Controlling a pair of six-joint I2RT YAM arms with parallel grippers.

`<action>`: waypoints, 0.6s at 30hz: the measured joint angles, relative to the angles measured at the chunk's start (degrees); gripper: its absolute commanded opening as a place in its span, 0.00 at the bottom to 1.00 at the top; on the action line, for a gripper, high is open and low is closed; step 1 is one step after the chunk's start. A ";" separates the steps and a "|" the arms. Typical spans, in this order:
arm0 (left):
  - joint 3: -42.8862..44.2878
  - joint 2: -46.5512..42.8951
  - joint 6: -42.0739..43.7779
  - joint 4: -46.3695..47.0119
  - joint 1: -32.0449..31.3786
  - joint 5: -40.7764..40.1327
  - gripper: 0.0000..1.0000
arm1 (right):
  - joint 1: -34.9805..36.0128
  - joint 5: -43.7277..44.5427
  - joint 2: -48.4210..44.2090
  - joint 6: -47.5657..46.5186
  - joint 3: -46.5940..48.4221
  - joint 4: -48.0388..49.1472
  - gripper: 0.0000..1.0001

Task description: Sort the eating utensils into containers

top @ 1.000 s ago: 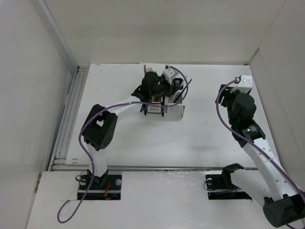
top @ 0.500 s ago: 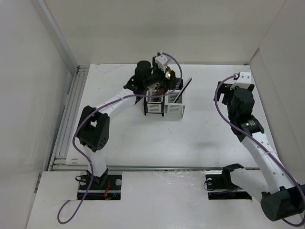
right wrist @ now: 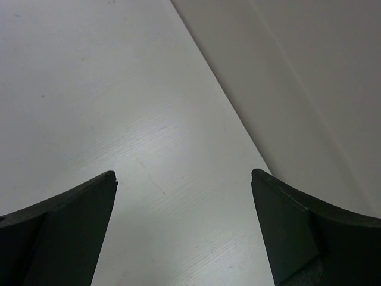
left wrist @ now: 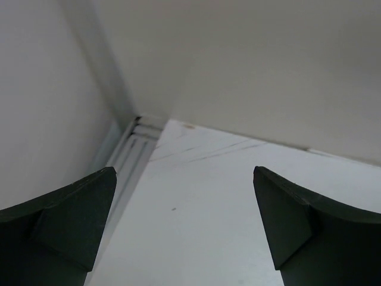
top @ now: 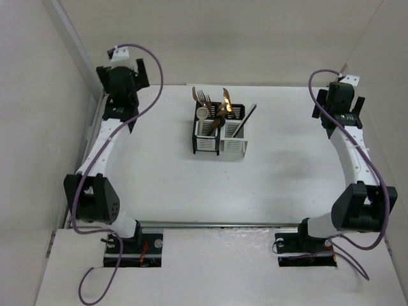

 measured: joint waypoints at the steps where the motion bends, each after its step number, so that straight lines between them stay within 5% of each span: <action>1: -2.34 -1.46 -0.11 -0.57 1.51 -1.60 0.99 | 0.15 0.35 0.07 0.50 0.04 -0.68 0.99; 9: -17.97 -8.94 -6.95 -8.76 7.89 -6.29 0.99 | 0.20 1.05 -0.87 3.04 0.50 -1.62 0.99; 18: -22.16 -10.62 -11.28 -11.39 7.89 -5.11 0.99 | 0.20 0.96 -3.39 4.00 0.33 -1.36 0.99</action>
